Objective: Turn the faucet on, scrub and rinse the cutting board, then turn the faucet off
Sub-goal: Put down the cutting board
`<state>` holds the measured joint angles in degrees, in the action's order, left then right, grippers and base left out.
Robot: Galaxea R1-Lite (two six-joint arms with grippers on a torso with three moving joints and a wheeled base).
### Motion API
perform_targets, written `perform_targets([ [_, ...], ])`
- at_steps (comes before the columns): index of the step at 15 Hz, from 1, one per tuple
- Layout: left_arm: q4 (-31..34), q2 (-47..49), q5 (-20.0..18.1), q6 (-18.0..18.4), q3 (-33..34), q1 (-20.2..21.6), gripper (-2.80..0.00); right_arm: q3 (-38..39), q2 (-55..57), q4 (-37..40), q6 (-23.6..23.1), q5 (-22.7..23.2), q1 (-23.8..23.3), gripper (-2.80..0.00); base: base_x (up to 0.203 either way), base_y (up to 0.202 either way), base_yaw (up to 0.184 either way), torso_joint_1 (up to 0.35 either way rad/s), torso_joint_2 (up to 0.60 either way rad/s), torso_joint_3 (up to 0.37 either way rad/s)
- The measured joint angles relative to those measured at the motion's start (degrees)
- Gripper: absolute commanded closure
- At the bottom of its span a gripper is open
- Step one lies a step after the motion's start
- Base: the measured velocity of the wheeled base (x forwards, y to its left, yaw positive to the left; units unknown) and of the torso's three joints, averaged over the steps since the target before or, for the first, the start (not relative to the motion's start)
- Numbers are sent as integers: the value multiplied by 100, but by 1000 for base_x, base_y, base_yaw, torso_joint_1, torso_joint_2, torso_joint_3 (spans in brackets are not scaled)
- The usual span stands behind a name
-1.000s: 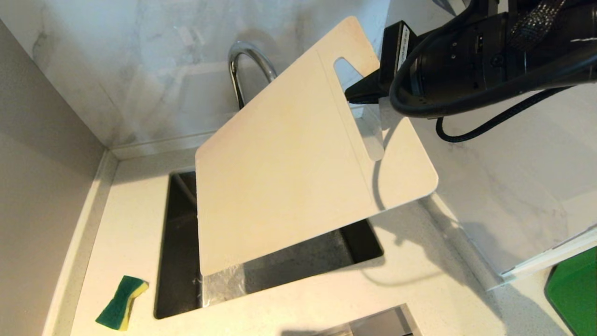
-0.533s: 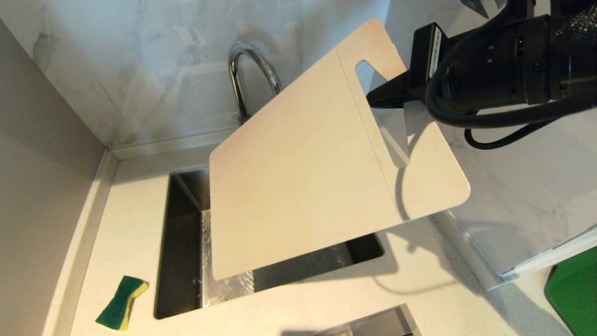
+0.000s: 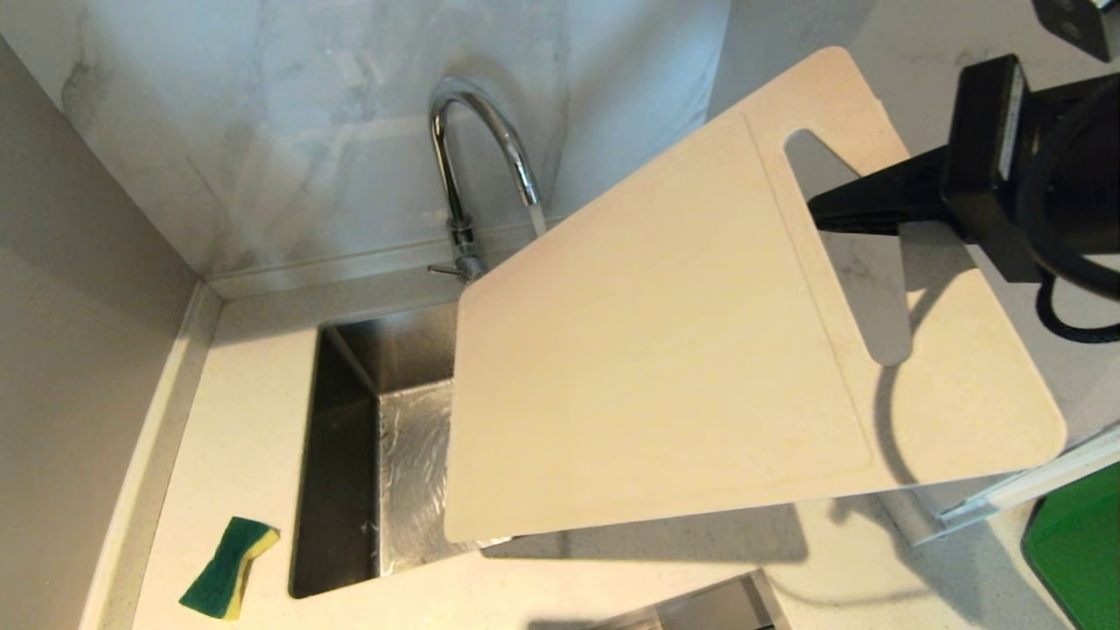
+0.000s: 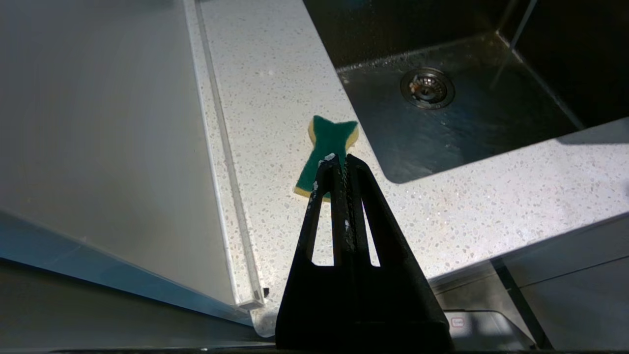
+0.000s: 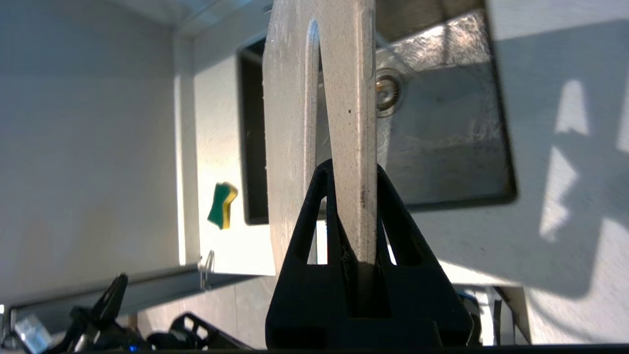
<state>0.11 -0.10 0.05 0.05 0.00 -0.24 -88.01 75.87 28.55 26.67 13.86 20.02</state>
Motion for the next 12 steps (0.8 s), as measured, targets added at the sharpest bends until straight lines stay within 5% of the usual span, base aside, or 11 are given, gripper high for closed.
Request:
perform_targets([
  [7, 1, 0, 19, 43, 0, -5, 0, 800, -898, 21, 328, -61, -908, 0, 0, 0, 0, 0, 0, 0],
  [12, 33, 0, -59, 384, 0, 0, 0, 1418, -1328, 124, 886, -977, -948, 0, 0, 0, 0, 0, 0, 0],
])
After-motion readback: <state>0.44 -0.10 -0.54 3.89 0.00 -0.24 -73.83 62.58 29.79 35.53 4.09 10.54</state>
